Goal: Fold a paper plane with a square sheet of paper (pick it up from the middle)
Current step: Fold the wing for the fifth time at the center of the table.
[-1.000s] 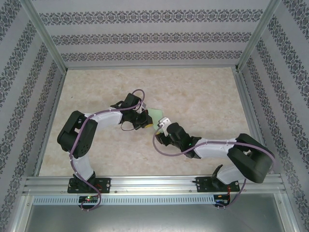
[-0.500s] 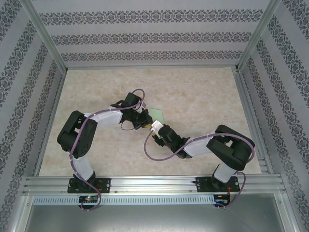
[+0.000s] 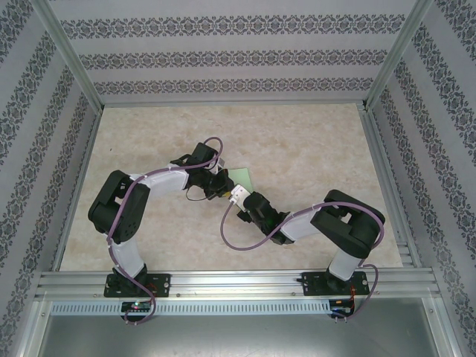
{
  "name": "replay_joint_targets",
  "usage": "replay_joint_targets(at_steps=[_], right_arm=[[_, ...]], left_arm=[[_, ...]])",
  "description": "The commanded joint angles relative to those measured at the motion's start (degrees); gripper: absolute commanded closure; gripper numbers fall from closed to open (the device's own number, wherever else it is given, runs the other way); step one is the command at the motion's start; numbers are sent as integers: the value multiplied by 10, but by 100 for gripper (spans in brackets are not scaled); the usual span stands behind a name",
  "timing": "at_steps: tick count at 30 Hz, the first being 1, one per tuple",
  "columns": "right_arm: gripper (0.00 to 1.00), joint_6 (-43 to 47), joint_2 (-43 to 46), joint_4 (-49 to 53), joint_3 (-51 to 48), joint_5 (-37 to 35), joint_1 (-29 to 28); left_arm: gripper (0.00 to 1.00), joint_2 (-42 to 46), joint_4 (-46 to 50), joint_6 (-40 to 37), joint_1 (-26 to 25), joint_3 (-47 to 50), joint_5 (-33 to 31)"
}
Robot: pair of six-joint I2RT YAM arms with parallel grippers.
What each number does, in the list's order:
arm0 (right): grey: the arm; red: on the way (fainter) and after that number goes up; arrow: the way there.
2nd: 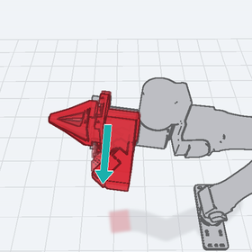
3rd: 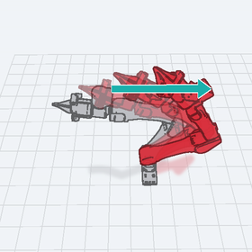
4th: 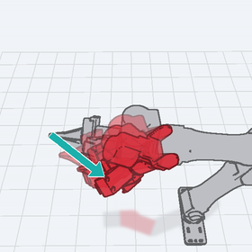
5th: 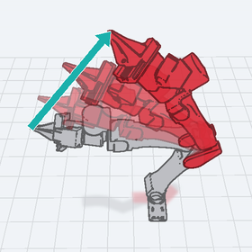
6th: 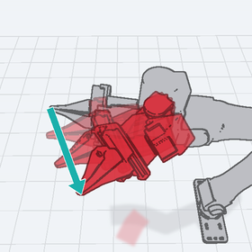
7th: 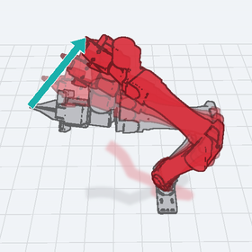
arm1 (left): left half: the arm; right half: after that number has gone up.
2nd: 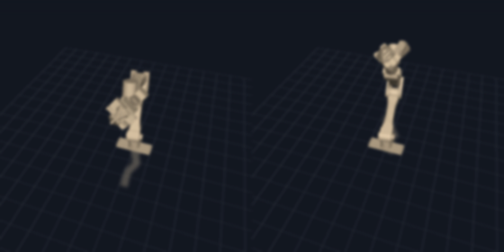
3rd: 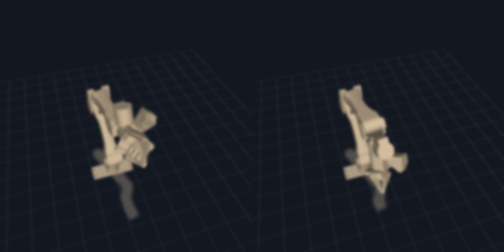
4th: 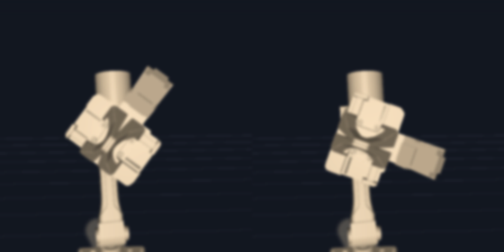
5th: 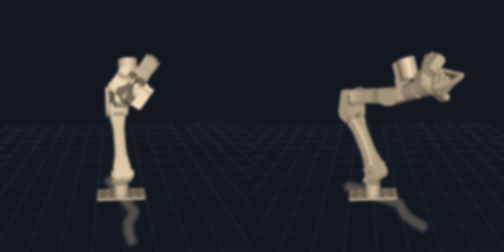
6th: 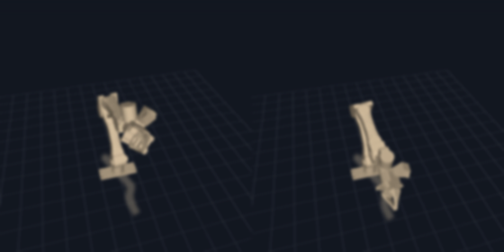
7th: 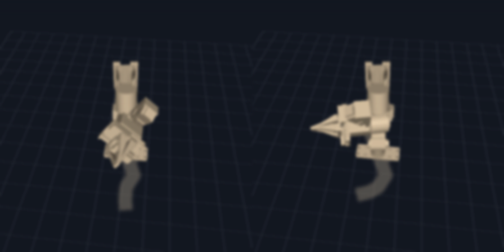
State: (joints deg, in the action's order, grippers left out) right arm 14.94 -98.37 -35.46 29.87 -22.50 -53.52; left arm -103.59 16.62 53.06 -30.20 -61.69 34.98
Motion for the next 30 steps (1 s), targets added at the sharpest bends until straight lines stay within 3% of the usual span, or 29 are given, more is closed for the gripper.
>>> replay_joint_targets(at_steps=[1, 6, 9, 15, 22, 30], right_arm=[[90, 4, 0, -20, -8, -5, 0], [95, -7, 11, -18, -20, 19, 4], [95, -24, 20, -21, -29, 40, 6], [96, -74, 52, -19, -42, 90, 16], [96, -202, 106, -12, -50, 210, 61], [99, -332, 100, -2, -30, 272, 91]], left_arm=[[95, 23, 24, 6, -8, -22, -8], [81, 40, 43, -4, 13, -27, -12], [69, 55, 58, -17, 40, -28, -18], [55, 90, 75, -39, 85, -19, -31], [51, 127, -6, -41, 91, 36, -18], [55, 144, -108, -43, 70, 106, 7]])
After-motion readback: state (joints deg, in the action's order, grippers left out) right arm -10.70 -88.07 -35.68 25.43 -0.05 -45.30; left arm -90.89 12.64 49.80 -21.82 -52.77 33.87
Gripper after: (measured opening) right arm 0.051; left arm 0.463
